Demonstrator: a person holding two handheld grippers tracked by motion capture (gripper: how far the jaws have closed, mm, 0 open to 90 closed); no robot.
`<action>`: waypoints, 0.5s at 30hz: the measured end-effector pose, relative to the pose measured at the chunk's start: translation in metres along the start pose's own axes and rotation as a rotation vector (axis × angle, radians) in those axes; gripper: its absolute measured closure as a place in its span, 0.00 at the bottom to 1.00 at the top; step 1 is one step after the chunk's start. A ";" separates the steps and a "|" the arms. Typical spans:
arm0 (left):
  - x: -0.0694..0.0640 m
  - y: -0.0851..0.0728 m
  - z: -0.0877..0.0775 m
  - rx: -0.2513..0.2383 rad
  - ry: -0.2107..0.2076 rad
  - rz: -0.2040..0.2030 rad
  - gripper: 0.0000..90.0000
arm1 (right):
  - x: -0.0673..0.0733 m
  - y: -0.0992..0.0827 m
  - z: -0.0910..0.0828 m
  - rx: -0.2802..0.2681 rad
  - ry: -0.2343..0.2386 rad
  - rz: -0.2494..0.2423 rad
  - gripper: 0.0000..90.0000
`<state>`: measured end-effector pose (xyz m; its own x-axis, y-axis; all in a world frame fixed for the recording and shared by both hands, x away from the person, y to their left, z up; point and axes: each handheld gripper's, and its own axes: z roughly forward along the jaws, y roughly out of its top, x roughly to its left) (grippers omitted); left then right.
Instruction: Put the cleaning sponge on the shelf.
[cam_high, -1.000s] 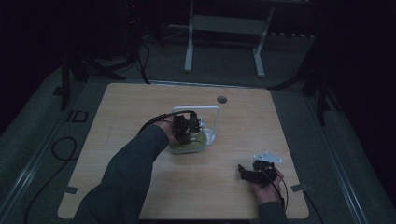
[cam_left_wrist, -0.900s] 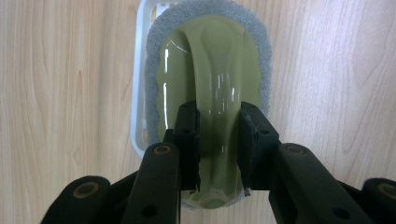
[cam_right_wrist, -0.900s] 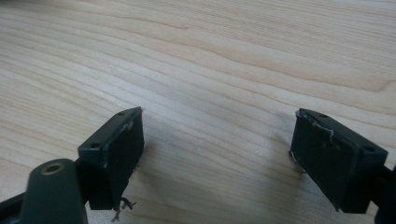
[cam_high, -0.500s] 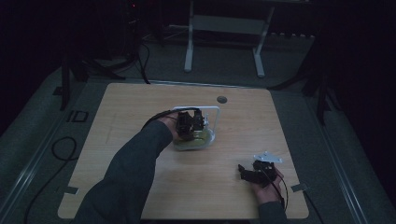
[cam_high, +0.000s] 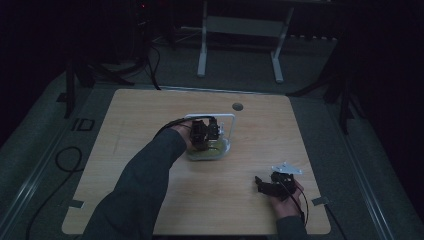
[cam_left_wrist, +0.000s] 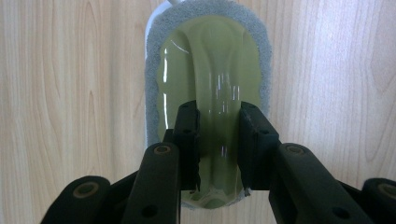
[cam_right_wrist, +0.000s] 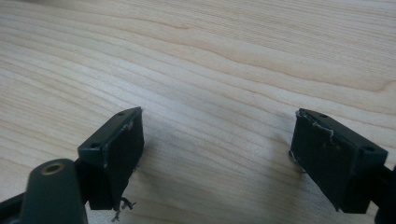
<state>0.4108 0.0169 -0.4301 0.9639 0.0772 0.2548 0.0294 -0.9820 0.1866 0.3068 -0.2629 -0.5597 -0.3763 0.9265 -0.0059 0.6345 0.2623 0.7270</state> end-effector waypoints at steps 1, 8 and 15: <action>0.001 0.001 0.000 0.001 0.004 0.004 0.80 | 0.000 0.000 0.000 0.000 0.000 0.000 0.19; 0.001 0.009 0.001 0.014 0.022 0.026 0.80 | 0.000 0.000 0.000 0.000 0.001 -0.002 0.19; 0.002 0.017 0.000 0.030 0.053 0.046 0.80 | 0.000 0.000 0.000 0.000 0.001 -0.002 0.19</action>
<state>0.4134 0.0000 -0.4266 0.9491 0.0405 0.3123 -0.0055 -0.9894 0.1449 0.3068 -0.2630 -0.5597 -0.3778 0.9259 -0.0065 0.6341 0.2638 0.7269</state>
